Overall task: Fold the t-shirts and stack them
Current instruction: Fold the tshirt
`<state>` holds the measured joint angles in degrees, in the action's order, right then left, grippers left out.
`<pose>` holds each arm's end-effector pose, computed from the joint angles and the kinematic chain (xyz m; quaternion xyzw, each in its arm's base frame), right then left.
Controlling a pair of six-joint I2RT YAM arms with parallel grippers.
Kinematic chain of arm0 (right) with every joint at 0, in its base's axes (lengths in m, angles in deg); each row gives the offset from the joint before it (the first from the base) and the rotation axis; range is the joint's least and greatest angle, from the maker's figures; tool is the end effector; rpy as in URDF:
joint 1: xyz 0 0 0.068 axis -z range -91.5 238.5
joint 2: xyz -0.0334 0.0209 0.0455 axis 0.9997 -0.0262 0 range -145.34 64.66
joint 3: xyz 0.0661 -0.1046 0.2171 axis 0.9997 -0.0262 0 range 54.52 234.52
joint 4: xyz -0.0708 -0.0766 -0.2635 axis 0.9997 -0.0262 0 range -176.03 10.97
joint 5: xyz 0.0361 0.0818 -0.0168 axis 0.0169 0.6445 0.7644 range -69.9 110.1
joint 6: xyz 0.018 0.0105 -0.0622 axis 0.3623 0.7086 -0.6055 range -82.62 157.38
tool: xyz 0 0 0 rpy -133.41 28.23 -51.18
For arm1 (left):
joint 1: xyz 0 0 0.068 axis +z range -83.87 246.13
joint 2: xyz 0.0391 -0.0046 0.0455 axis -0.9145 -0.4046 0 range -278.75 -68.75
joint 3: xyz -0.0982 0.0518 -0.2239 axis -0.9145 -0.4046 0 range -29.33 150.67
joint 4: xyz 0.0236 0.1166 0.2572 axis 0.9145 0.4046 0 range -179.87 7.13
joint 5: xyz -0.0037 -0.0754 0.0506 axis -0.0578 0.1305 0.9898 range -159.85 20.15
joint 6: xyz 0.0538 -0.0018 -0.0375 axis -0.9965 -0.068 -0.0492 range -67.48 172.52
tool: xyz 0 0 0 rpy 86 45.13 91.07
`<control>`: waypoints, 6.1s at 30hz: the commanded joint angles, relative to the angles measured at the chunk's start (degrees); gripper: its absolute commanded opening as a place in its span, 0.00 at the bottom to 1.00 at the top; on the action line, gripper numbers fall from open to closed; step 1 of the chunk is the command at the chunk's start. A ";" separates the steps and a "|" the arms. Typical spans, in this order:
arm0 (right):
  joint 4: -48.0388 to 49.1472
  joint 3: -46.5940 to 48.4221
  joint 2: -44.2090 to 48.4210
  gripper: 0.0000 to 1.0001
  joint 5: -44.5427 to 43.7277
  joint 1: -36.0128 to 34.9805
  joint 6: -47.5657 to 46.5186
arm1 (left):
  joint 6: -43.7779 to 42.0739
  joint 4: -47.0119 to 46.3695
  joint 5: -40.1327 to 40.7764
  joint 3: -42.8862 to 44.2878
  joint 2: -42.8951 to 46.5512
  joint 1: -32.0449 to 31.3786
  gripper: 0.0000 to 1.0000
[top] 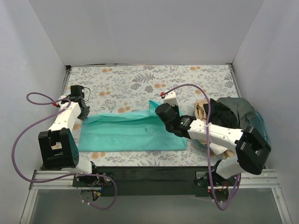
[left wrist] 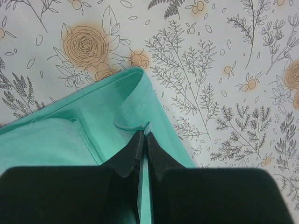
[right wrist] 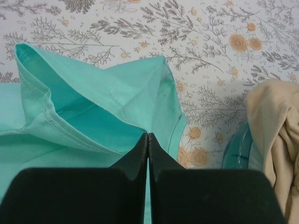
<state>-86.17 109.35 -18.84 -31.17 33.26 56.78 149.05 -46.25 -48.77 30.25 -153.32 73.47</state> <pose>0.2288 0.2590 0.2139 -0.0594 0.8243 -0.0573 0.5601 0.3055 0.0579 0.1799 -0.7815 0.5689 -0.0001 0.2560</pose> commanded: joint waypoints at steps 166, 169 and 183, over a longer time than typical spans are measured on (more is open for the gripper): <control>-10.80 -12.82 9.51 0.84 37.38 -20.34 20.59 | 32.41 1.65 -0.51 -32.24 24.37 -76.94 0.15; -9.92 -13.08 7.58 0.81 38.34 -21.22 21.29 | 31.96 1.21 -1.13 -32.85 24.81 -77.03 0.00; -13.60 -14.40 3.44 0.67 35.62 -21.40 26.22 | 34.25 1.47 -0.69 -35.40 27.70 -77.03 0.00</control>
<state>-98.47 95.86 -15.96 6.71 12.25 80.86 166.79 -46.03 -51.17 -2.91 -126.29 -3.49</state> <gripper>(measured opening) 0.674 0.014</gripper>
